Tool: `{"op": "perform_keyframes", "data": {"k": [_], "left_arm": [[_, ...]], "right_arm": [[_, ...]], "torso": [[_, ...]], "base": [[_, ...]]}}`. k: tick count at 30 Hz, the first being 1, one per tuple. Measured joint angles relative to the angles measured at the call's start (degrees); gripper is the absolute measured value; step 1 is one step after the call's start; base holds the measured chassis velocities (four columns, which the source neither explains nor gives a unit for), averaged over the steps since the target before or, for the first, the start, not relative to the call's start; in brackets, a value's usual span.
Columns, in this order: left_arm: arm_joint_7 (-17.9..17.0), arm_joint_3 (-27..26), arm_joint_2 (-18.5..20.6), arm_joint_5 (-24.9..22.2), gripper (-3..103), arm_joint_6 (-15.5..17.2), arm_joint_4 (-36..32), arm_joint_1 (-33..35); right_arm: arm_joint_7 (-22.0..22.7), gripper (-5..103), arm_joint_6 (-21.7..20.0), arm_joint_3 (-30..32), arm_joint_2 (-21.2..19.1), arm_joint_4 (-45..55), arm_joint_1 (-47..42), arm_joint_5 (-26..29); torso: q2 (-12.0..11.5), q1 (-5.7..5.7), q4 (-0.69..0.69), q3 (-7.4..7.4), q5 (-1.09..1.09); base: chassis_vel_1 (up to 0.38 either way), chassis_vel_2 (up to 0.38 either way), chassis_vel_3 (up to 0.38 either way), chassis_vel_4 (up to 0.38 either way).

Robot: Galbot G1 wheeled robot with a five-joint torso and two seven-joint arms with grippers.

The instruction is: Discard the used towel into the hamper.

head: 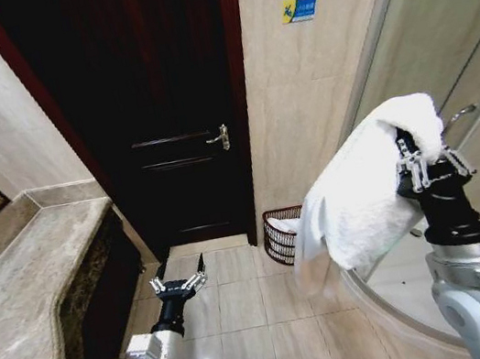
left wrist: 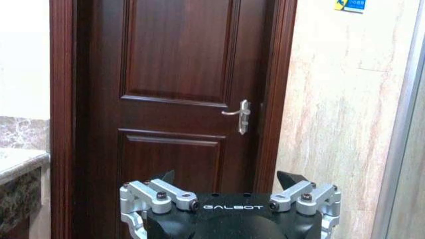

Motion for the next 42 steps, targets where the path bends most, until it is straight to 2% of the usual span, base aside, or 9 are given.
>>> {"op": "perform_keyframes", "data": {"k": [12, 25, 42], "left_arm": [[0.0, 0.0, 0.0, 0.0, 100, 0.0, 0.0, 0.0], [0.0, 0.0, 0.0, 0.0, 100, 0.0, 0.0, 0.0], [0.0, 0.0, 0.0, 0.0, 100, 0.0, 0.0, 0.0]], "right_arm": [[-0.07, 12, 0.0, -0.19, 0.09, 0.0, -0.27, -0.18], [0.13, 12, -0.43, -0.12, 0.51, 0.02, -0.32, -0.44], [-0.15, 12, -0.39, 0.42, 0.65, 0.01, -0.91, -0.36]], "torso": [[2.9, 1.33, 0.0, 1.56, 0.0], [3.03, 1.37, 0.0, 1.62, 0.0], [2.84, 1.32, 0.0, 1.54, 0.01]], "base": [[0.0, 0.0, 0.0, 0.0], [-0.011, 0.009, 0.007, -0.013], [-0.132, 0.138, 0.127, -0.135]]}}
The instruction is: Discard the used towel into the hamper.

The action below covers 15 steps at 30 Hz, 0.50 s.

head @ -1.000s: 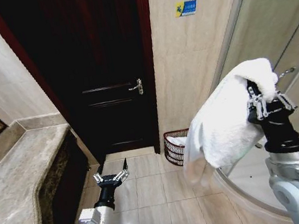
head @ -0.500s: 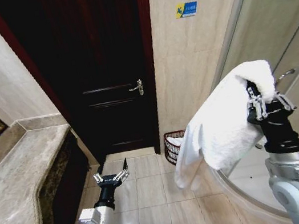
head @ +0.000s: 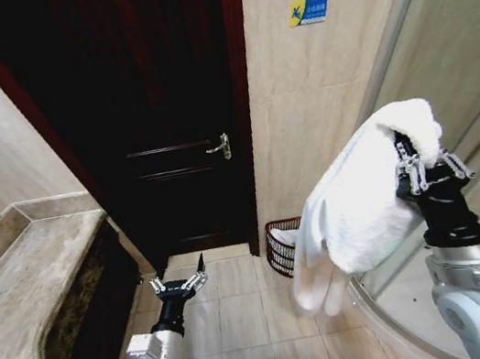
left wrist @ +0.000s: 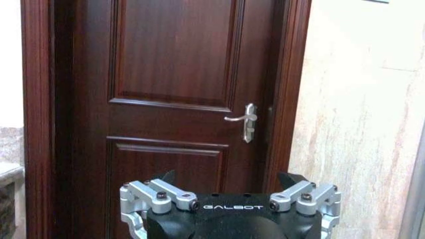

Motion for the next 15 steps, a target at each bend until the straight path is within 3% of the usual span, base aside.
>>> {"op": "perform_keyframes", "data": {"k": [15], "left_arm": [[0.0, 0.0, 0.0, 0.0, 100, 0.0, 0.0, 0.0]], "right_arm": [[0.15, 12, -0.05, 0.66, -0.91, 0.0, 0.61, 0.72]], "torso": [[-0.06, -0.04, 0.0, -0.04, -0.01]], "base": [[-0.096, 0.086, 0.09, -0.102]]}}
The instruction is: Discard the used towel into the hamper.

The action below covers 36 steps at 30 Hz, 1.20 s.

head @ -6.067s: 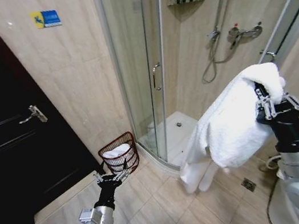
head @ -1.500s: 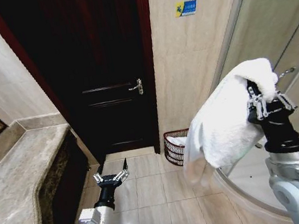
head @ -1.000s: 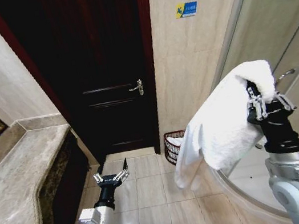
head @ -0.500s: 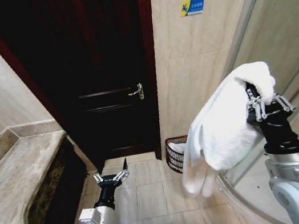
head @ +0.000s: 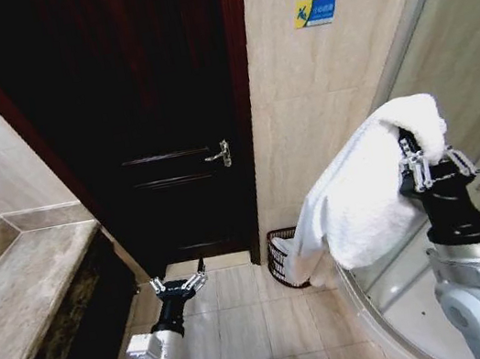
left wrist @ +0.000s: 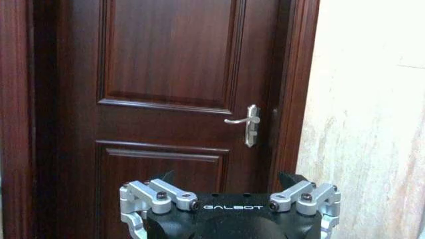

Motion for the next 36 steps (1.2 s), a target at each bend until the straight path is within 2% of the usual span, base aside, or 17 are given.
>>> {"op": "perform_keyframes", "data": {"k": [21, 23, 24, 36], "left_arm": [[0.0, 0.0, 0.0, 0.0, 100, 0.0, 0.0, 0.0], [0.0, 0.0, 0.0, 0.0, 100, 0.0, 0.0, 0.0], [0.0, 0.0, 0.0, 0.0, 100, 0.0, 0.0, -0.01], [0.0, 0.0, 0.0, 0.0, 100, 0.0, 0.0, 0.01]], "right_arm": [[-0.03, 12, 0.17, 0.83, -0.12, 0.0, -0.03, 0.54], [-0.06, 12, 0.22, 0.94, -0.12, -0.01, -0.01, 0.6], [-0.06, 12, 0.22, 1.07, -0.18, -0.01, 0.22, 0.69], [0.57, 12, -1.28, 3.24, -4.64, -1.96, 5.77, 4.1]], "torso": [[-0.03, 0.0, -0.01, -0.01, -0.02], [-0.06, 0.05, 0.01, 0.0, 0.03], [-0.07, 0.06, 0.0, 0.01, -0.02], [-0.03, -0.06, 0.0, -0.03, 0.01]], "base": [[-0.158, 0.152, 0.157, -0.156], [-0.106, 0.107, 0.102, -0.122], [-0.048, 0.078, 0.094, -0.057], [0.009, -0.014, -0.014, 0.001]]}}
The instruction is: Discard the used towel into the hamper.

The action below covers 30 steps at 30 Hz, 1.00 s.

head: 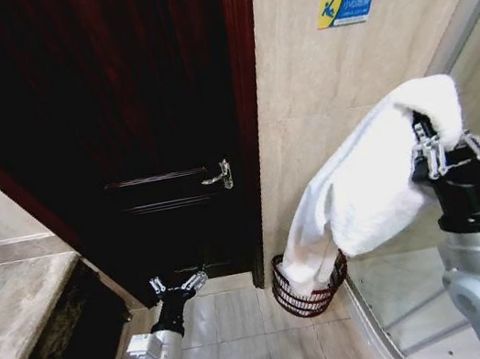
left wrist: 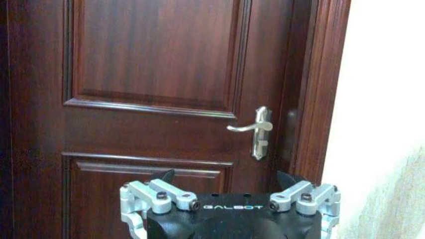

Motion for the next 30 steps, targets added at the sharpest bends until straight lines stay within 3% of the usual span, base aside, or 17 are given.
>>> {"op": "perform_keyframes", "data": {"k": [30], "left_arm": [[0.0, 0.0, 0.0, 0.0, 100, 0.0, 0.0, -0.01]], "right_arm": [[-0.02, 12, -0.32, -0.15, -5.58, -12.64, 14.5, 2.78]], "torso": [[-0.02, 0.05, 0.01, 0.01, 0.0]], "base": [[0.0, 0.0, 0.0, 0.0]]}}
